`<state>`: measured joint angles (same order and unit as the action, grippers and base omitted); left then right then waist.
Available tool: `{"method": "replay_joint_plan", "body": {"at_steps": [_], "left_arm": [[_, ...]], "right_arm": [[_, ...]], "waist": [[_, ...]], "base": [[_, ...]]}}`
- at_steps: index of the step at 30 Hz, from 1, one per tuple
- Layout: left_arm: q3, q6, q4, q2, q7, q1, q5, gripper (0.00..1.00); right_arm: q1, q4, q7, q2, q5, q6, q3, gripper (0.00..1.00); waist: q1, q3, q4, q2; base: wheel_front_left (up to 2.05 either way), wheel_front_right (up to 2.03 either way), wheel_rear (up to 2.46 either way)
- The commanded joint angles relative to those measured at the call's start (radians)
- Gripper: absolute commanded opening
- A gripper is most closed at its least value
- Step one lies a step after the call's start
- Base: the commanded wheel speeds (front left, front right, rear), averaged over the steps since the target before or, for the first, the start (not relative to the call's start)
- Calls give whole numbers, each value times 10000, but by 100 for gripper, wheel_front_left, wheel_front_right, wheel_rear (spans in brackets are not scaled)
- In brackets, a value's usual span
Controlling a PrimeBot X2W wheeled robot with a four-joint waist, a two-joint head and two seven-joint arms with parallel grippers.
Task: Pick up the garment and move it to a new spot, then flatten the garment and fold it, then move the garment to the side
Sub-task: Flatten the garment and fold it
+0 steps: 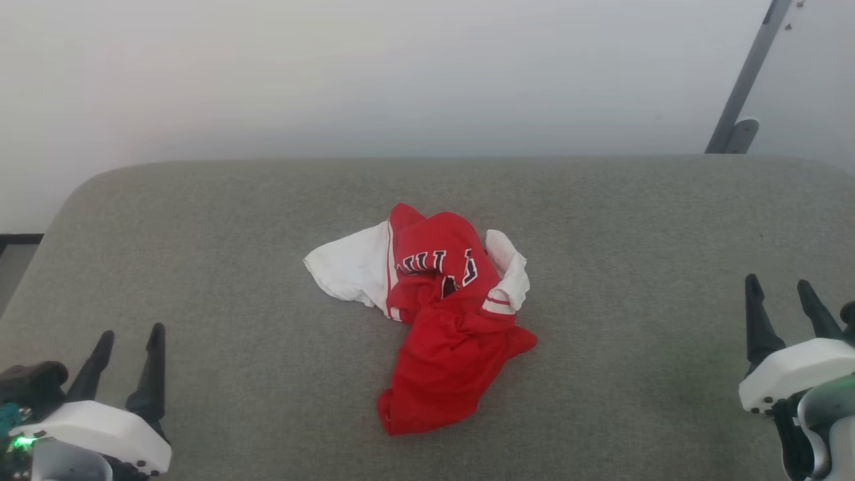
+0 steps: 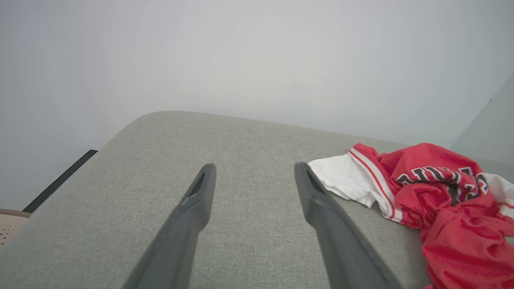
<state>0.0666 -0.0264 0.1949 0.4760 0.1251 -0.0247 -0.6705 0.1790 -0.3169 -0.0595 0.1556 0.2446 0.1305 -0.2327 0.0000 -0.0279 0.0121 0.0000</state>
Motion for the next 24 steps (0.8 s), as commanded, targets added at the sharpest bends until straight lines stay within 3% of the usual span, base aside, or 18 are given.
{"method": "replay_joint_plan", "body": {"at_steps": [1, 10, 24], "left_arm": [[37, -30, -52, -15, 10, -10, -7, 100], [297, 3, -266, -184, -10, -251, 14, 100], [972, 89, -420, -609, -17, -1004, 285, 100]], "right_arm": [[-65, 88, 55, -46, -74, 4, 23, 100], [378, 265, 614, -24, 227, 4, 784, 100], [1564, -52, 2502, 312, 1593, 4, 3037, 100]], "waist": [[0, 29, 54, 0], [0, 361, 720, 0], [0, 1318, 2025, 0]], "base": [[0, 0, 0], [0, 0, 0], [0, 0, 0]]}}
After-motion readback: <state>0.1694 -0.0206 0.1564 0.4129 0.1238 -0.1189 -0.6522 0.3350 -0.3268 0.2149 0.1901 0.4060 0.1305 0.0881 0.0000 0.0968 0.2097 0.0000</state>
